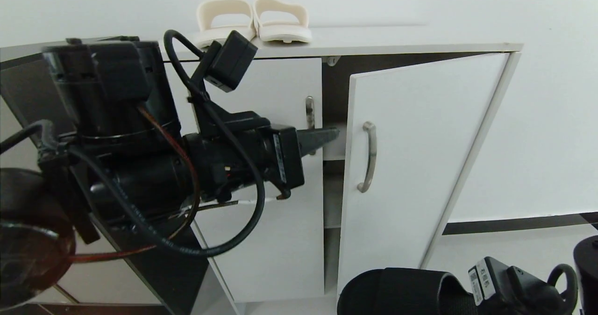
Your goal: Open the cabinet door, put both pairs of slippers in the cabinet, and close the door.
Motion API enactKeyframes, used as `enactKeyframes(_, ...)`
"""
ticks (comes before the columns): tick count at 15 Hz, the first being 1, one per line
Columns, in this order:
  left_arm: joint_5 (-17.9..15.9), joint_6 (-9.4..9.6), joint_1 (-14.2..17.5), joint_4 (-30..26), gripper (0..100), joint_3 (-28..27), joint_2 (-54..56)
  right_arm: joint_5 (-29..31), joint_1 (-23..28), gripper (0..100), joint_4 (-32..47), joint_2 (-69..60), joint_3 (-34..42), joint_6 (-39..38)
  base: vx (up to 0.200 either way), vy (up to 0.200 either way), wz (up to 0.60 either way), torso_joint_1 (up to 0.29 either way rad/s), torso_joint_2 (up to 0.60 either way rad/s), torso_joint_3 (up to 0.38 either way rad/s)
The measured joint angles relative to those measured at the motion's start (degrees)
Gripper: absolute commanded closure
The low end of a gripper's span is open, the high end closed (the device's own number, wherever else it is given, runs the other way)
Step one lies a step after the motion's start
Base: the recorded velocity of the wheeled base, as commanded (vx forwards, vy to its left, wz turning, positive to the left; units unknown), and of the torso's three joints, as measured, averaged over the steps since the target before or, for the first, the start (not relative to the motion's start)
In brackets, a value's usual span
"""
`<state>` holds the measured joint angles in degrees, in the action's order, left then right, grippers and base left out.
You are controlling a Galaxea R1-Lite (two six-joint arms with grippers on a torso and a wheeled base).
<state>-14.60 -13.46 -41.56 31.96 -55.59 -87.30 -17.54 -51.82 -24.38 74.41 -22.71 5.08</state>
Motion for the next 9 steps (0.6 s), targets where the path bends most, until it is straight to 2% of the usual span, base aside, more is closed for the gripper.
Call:
enactKeyframes(1, -0.1, -1.48, 0.8, 0.0, 100, -2.1, -1.5, 0.0, 0.0, 100, 0.0, 0.0, 0.0, 0.0, 0.000, 0.000, 0.00, 0.000, 0.00, 0.000)
enactKeyframes(2, -0.2, -2.08, 1.2, 0.2, 100, -3.8, -2.8, 0.1, -0.2, 100, 0.2, 0.0, 0.0, 0.0, 0.000, 0.000, 0.00, 0.000, 0.00, 0.000)
enactKeyframes(5, -0.1, -2.22, 1.7, 2.2, 100, -8.3, -7.6, 0.2, -1.4, 100, 5.0, -0.2, -0.4, 0.1, 0.000, 0.000, 0.00, 0.000, 0.00, 0.000)
enactKeyframes(9, 0.6, -2.39, 1.8, 2.9, 100, -11.4, -11.7, 0.3, -1.8, 100, 5.3, -0.1, -0.5, 0.1, 0.000, 0.000, 0.00, 0.000, 0.00, 0.000)
